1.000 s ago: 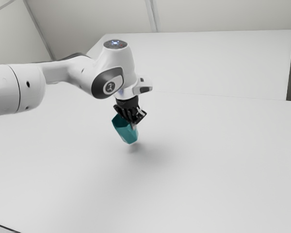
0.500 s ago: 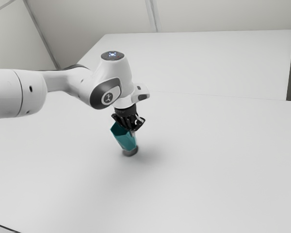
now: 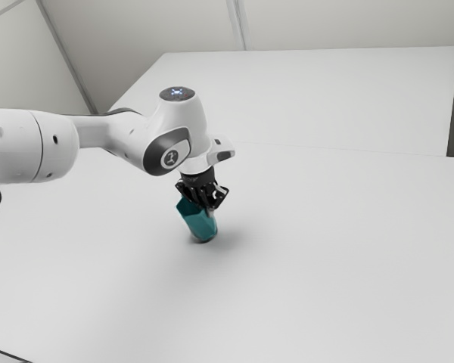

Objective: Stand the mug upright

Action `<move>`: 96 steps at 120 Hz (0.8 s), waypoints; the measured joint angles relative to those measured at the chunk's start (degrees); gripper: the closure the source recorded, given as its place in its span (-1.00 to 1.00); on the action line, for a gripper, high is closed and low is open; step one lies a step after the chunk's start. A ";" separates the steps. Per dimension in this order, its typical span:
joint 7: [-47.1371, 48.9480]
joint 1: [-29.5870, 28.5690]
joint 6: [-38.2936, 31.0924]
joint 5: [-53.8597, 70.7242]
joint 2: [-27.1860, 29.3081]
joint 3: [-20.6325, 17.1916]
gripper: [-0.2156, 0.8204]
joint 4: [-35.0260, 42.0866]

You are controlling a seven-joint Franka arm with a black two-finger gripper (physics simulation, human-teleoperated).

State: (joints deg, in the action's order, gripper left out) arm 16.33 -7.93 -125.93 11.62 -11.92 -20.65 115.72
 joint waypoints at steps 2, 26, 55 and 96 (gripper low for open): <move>0.02 0.00 -0.03 -0.04 0.01 0.00 0.65 0.05; 0.22 -0.03 -0.15 -0.24 1.46 0.00 -0.08 0.37; 0.43 -0.08 2.45 -0.56 7.02 -0.34 -0.42 0.51; -0.41 -0.45 19.13 -9.84 11.07 -0.07 -0.55 -15.94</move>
State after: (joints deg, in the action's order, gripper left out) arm 15.92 -8.38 -106.80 1.79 -0.86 -20.72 99.78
